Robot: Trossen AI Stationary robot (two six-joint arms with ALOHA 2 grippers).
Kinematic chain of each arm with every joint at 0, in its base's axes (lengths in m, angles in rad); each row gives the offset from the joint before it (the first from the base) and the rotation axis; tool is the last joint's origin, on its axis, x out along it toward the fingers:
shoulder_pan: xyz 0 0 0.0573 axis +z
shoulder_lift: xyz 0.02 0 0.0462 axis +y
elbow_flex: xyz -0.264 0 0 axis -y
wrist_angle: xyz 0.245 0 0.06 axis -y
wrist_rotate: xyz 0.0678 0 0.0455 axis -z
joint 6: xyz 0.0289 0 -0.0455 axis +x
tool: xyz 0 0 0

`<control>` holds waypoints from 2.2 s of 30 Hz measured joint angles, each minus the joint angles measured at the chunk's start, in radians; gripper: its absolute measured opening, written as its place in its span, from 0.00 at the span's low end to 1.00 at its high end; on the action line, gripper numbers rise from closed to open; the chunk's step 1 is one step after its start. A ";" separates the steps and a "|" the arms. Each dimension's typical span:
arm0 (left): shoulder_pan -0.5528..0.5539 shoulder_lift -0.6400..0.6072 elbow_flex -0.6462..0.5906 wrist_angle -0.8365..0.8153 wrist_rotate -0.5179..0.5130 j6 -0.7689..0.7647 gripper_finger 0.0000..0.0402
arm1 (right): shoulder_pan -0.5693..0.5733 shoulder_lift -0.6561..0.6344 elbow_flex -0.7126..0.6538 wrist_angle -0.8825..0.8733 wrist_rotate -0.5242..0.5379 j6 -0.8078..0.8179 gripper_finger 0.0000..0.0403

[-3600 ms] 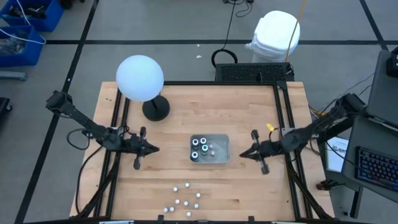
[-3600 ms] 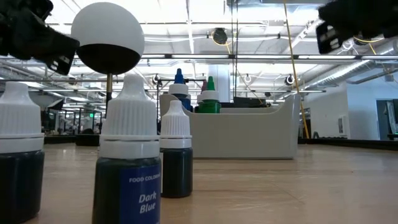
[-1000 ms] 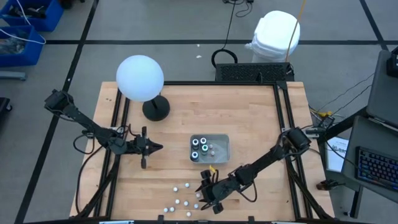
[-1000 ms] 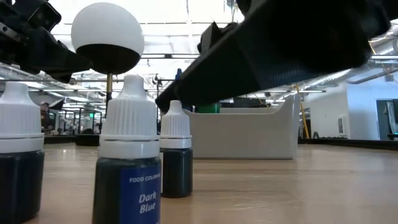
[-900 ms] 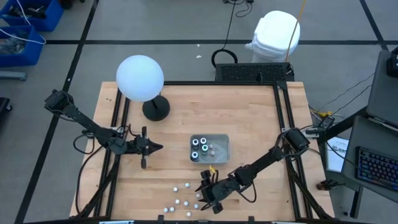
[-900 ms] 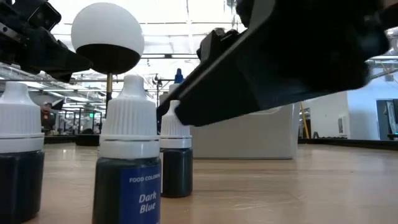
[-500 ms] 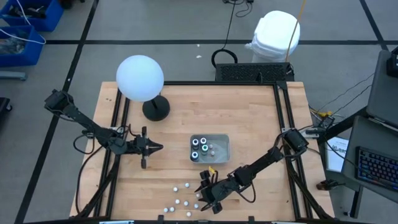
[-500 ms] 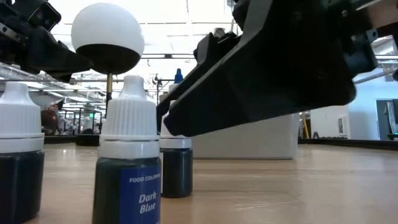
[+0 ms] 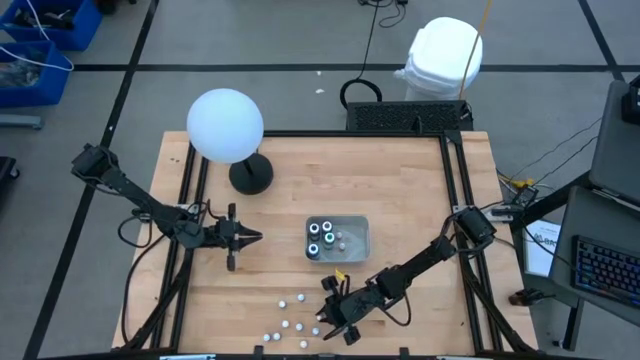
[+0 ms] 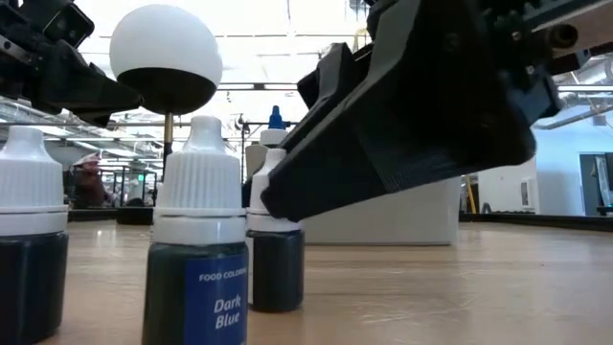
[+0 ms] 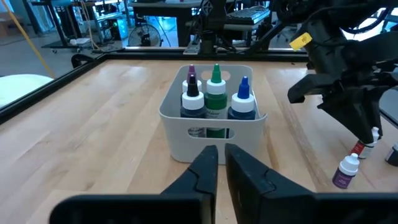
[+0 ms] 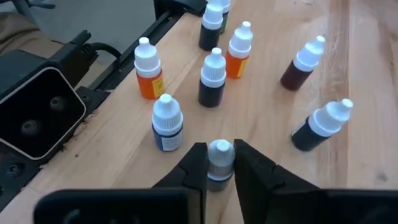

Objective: Pick & Place food coloring
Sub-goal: Put the small dark red food coloring bottle into the gray bin

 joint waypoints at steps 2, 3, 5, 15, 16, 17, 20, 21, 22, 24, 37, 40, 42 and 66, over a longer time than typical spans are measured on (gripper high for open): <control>0.000 0.000 0.000 0.000 0.000 -0.001 0.08 | 0.000 -0.011 0.000 -0.005 0.000 -0.006 0.11; 0.000 0.000 0.000 0.000 0.000 -0.005 0.08 | 0.000 -0.021 0.000 -0.005 0.000 -0.008 0.11; 0.000 0.000 0.000 0.000 0.000 -0.007 0.08 | 0.000 -0.055 0.000 -0.030 0.002 -0.019 0.11; 0.000 0.000 0.000 -0.005 0.000 -0.011 0.11 | 0.005 -0.374 0.001 -0.419 0.467 -0.020 0.12; 0.000 0.000 0.000 -0.005 0.000 -0.011 0.12 | 0.002 -0.400 0.000 -0.462 0.513 -0.007 0.12; 0.000 0.000 0.000 -0.005 0.000 -0.012 0.12 | -0.004 -0.423 -0.005 -0.491 0.548 0.010 0.12; 0.000 0.000 0.000 -0.005 0.000 -0.013 0.12 | -0.034 -0.492 -0.056 -0.516 0.581 0.056 0.12; 0.000 0.000 0.000 -0.005 0.000 -0.014 0.12 | -0.047 -0.511 -0.083 -0.509 0.581 0.074 0.12; 0.000 0.000 0.000 -0.005 0.001 -0.014 0.12 | -0.060 -0.528 -0.115 -0.494 0.580 0.095 0.12; 0.000 0.000 0.000 -0.005 0.001 -0.014 0.12 | -0.089 -0.549 -0.186 -0.457 0.576 0.138 0.12; 0.000 0.000 0.000 -0.005 0.001 -0.011 0.12 | -0.246 -0.562 -0.472 -0.176 0.357 0.273 0.12; 0.000 0.000 0.000 -0.006 0.001 -0.011 0.12 | -0.266 -0.562 -0.473 -0.179 0.285 0.294 0.12; 0.000 0.000 0.000 -0.006 0.001 -0.011 0.12 | -0.273 -0.562 -0.473 -0.178 0.257 0.295 0.12; 0.000 0.000 0.000 -0.005 0.000 0.000 0.12 | -0.308 -0.561 -0.461 -0.238 0.224 0.388 0.12</control>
